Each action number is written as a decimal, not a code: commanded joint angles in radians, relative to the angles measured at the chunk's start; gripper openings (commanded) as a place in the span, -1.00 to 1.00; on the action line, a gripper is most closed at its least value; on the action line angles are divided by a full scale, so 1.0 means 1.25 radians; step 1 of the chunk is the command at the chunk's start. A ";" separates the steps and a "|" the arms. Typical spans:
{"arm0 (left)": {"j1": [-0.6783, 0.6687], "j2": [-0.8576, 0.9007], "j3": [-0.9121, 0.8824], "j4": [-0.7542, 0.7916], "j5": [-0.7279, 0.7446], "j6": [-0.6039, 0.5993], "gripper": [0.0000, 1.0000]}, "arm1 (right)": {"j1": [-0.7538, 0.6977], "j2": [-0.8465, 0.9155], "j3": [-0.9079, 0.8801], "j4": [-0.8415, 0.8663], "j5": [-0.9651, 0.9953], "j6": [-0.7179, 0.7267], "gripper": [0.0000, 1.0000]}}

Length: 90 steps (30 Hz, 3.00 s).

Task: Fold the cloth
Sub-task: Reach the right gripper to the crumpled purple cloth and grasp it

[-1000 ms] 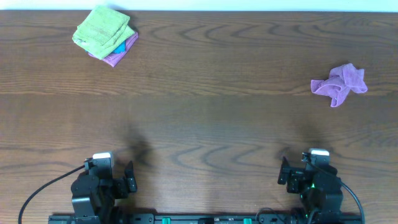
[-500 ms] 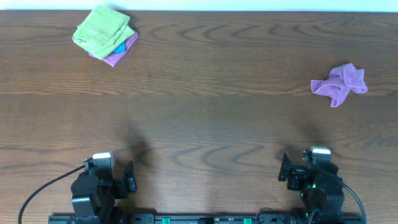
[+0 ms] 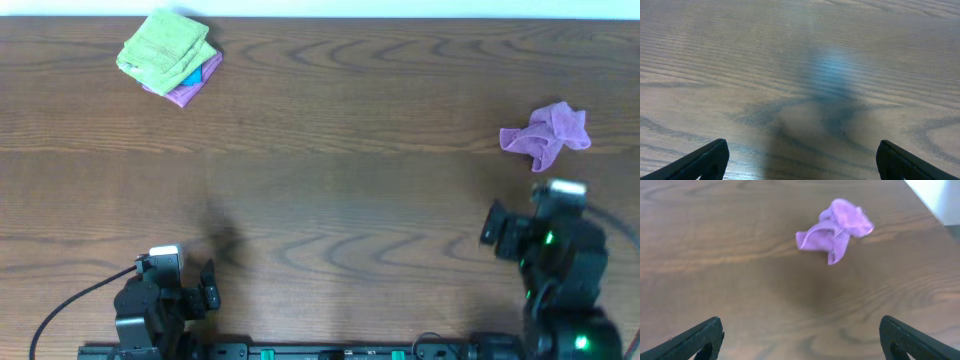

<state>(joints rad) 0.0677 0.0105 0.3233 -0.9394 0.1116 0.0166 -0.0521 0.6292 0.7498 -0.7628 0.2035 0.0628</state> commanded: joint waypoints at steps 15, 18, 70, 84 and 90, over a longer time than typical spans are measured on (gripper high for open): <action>-0.004 -0.005 -0.011 -0.044 -0.012 0.005 0.91 | -0.121 0.510 0.343 -0.072 0.089 0.232 0.99; -0.004 -0.005 -0.011 -0.044 -0.012 0.005 0.91 | -0.141 0.564 0.343 -0.047 0.089 0.288 0.99; -0.004 -0.005 -0.011 -0.044 -0.012 0.005 0.91 | -0.160 0.979 0.342 0.380 -0.013 0.422 0.12; -0.004 -0.005 -0.011 -0.044 -0.012 0.005 0.90 | -0.155 0.957 0.343 0.367 -0.016 0.319 -0.97; -0.004 -0.005 -0.011 -0.044 -0.012 0.005 0.90 | -0.120 0.828 0.343 0.324 -0.030 0.262 -0.97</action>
<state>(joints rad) 0.0669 0.0101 0.3233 -0.9394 0.1120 0.0200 -0.2340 1.7664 1.1622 -0.3447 0.1753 0.4500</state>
